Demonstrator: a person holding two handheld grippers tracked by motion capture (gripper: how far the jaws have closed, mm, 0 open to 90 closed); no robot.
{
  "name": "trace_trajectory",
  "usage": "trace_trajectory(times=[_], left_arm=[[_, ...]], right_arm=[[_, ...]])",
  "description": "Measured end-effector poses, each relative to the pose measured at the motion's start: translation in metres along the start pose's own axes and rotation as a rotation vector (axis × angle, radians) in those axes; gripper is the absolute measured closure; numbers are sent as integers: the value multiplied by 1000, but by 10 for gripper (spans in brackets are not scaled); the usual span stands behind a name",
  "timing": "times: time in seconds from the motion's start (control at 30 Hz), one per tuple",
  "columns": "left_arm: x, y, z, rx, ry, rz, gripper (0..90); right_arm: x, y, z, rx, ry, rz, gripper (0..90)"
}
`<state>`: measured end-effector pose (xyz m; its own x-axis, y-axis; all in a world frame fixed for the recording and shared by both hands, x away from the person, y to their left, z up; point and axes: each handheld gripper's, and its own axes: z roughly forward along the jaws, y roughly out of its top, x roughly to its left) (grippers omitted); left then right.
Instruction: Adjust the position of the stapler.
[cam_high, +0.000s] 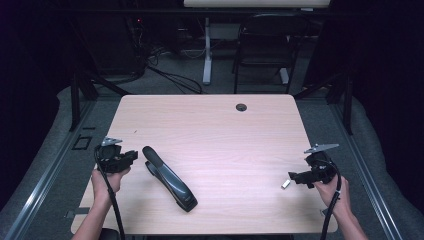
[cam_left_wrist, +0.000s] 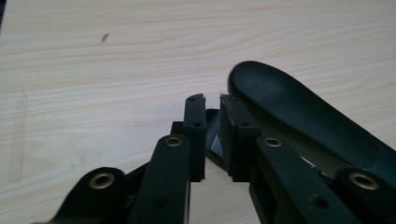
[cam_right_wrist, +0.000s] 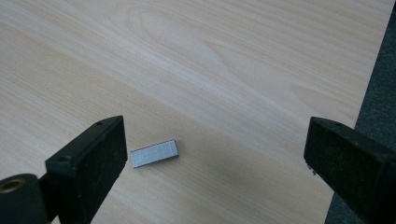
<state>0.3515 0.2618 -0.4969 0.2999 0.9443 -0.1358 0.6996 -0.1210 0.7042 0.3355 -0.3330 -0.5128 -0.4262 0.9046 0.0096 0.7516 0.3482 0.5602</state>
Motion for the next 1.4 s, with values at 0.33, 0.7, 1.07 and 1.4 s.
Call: trace_trajectory(times=[0.33,0.7,1.07,1.4], left_arm=[[-5,-1,10,43,-23,11,900],[-5,1,18,57,-10,1,900],[-8,8,29,53,-17,6,900],[-20,12,35,56,-37,54,900]], right_arm=[[1,1,1,10,-3,0,60],[1,1,4,20,7,-3,63],[2,1,5,27,6,-12,64],[2,1,6,36,16,-14,64]])
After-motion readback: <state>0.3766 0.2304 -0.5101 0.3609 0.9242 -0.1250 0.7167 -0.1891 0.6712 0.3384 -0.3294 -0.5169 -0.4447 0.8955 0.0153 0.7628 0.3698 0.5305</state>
